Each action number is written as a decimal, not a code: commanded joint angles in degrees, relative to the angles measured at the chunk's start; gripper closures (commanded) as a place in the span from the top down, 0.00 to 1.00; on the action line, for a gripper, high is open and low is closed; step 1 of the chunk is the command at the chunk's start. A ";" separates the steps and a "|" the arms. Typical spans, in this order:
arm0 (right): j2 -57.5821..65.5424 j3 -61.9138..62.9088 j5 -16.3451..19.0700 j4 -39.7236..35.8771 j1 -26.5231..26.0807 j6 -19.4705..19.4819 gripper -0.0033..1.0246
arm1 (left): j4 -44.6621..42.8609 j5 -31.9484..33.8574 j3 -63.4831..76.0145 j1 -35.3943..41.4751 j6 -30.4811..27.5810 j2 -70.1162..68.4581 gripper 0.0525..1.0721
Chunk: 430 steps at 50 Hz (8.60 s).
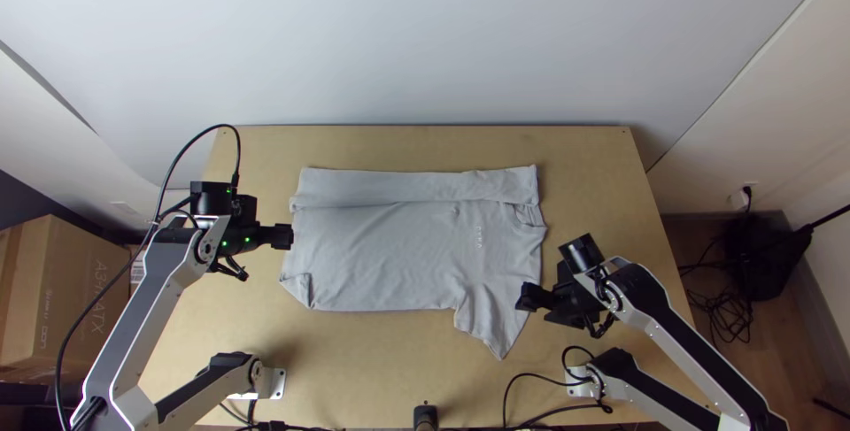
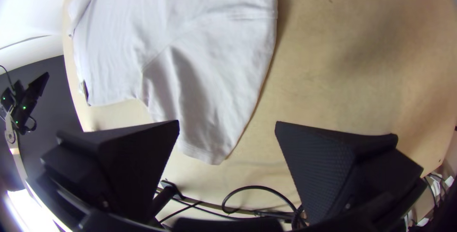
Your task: Fold the t-shirt
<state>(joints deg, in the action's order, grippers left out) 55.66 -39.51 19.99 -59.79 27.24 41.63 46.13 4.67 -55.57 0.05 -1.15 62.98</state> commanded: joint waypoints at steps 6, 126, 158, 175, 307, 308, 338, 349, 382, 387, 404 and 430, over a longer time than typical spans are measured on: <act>4.72 2.50 0.31 -1.29 5.71 -0.14 0.56 | 1.77 -0.18 -1.82 0.38 -0.35 -1.28 0.95; 20.72 1.71 0.31 10.83 12.13 -5.94 0.03 | 15.66 -14.86 -2.44 22.53 8.35 24.91 0.63; 18.96 2.15 0.23 10.75 11.60 -6.03 0.03 | 13.37 -14.95 1.34 21.65 4.93 26.23 0.17; 17.38 1.63 0.14 10.13 9.32 -6.56 0.03 | 12.32 -14.16 3.10 18.14 1.67 24.21 0.03; 39.09 -34.85 -16.82 13.82 -17.23 -26.07 0.03 | 13.11 -6.51 -37.24 -0.49 -1.93 39.32 0.03; 39.53 -35.29 -16.74 14.00 -17.23 -26.07 0.03 | 13.20 -6.51 -37.86 -0.49 -1.84 39.85 0.03; 52.80 -47.68 -16.74 17.07 -18.81 -25.72 0.03 | 14.34 -6.60 -49.63 -0.41 -2.02 50.75 0.03; 57.10 -52.87 -16.74 17.07 -19.25 -25.63 0.03 | 14.95 -6.60 -51.48 -0.41 -1.93 53.03 0.03; 67.04 -59.11 -16.74 19.01 -19.77 -23.61 0.03 | 8.36 -6.42 -51.22 0.21 1.76 58.75 0.03; 67.48 -59.02 -16.82 19.45 -19.95 -23.35 0.03 | 7.31 -6.34 -51.22 -0.05 2.47 60.15 0.03; 65.63 -57.61 -19.29 20.06 -19.95 -23.08 0.78 | 4.50 -6.42 -48.05 -0.93 3.08 60.95 0.96; 44.10 -41.70 -19.29 24.63 -23.47 -19.04 0.96 | 4.85 5.53 -43.22 -7.17 4.84 47.76 0.96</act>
<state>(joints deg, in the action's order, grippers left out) 104.38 -84.66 0.86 -35.38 4.78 20.40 50.39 6.83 -101.51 -5.17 2.61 114.04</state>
